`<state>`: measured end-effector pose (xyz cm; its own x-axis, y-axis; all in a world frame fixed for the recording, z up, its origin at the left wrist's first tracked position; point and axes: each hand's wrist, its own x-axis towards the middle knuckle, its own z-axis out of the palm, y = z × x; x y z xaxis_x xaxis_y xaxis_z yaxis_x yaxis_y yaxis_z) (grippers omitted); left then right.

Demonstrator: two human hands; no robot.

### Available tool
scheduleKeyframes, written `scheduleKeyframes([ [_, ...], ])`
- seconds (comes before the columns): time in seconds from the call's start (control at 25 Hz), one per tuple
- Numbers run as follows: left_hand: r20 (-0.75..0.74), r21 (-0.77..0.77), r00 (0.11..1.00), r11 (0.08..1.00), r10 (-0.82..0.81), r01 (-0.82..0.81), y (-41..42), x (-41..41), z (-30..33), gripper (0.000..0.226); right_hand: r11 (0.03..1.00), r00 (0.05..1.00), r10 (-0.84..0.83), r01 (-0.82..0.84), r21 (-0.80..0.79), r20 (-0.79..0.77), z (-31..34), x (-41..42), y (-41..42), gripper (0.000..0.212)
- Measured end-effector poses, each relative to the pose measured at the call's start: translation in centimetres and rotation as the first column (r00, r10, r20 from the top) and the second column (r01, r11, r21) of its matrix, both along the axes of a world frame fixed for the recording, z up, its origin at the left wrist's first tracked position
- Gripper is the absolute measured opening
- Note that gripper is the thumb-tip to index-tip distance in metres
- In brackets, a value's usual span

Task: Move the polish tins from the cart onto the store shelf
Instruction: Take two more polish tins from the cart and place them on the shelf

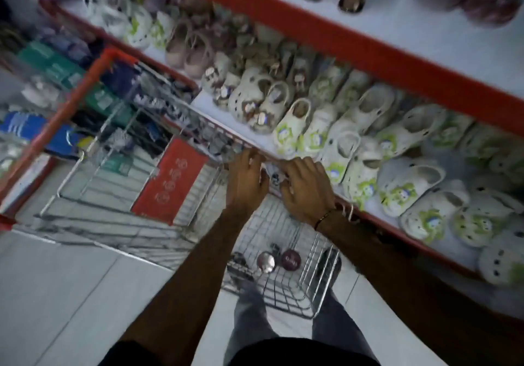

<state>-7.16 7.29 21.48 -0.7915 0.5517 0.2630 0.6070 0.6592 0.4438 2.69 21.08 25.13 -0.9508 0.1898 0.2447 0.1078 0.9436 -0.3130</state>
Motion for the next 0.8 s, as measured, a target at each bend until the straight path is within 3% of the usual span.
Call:
scheduleKeyframes([
  [0.08, 0.178, -0.283, 0.984, 0.959, 0.014, 0.037, -3.2, 2.6, -7.0, 0.035, 0.997, 0.94, 0.082, -0.075, -0.032, 0.331, -7.8, 2.0, -2.2, 0.042],
  [0.16, 0.44, -0.554, 0.894, 0.809, 0.085, 0.197, -5.6, 6.0, -13.0, 0.053, 0.988, 0.773, 0.156, -0.113, -0.108, 0.616, -14.7, 4.7, -3.8, 0.052],
  [0.24, 0.608, -0.665, 0.769, 0.655, 0.198, 0.358, -6.8, 8.7, -17.6, 0.072, 0.988, 0.592, 0.152, -0.099, -0.115, 0.792, -20.1, 7.3, -5.2, 0.055],
  [0.28, 0.655, -0.667, 0.714, 0.634, 0.248, 0.391, -6.9, 9.7, -19.9, 0.078, 0.993, 0.54, 0.118, -0.074, -0.093, 0.834, -22.7, 8.5, -5.9, 0.052],
  [0.4, 0.73, -0.638, 0.632, 0.592, 0.26, 0.493, -5.8, 12.4, -23.0, 0.091, 0.999, 0.447, 0.034, -0.018, -0.028, 0.894, -27.1, 10.1, -7.8, 0.043],
  [0.52, 0.706, -0.666, 0.66, 0.556, 0.256, 0.497, -4.0, 14.1, -24.9, 0.073, 0.999, 0.399, 0.004, -0.05, 0.018, 0.917, -29.1, 9.6, -8.2, 0.044],
  [0.64, 0.674, -0.68, 0.684, 0.595, 0.279, 0.428, -4.0, 14.1, -25.0, 0.059, 0.991, 0.434, 0.006, -0.125, 0.054, 0.901, -28.2, 8.7, -7.5, 0.065],
  [0.72, 0.653, -0.681, 0.705, 0.621, 0.276, 0.388, -5.0, 12.4, -22.8, 0.065, 0.993, 0.48, 0.001, -0.103, 0.055, 0.877, -25.7, 7.5, -6.5, 0.077],
  [0.8, 0.651, -0.646, 0.685, 0.713, 0.327, 0.274, -5.9, 9.9, -19.6, 0.076, 0.999, 0.549, 0.008, -0.039, 0.016, 0.836, -22.3, 5.7, -5.6, 0.085],
])
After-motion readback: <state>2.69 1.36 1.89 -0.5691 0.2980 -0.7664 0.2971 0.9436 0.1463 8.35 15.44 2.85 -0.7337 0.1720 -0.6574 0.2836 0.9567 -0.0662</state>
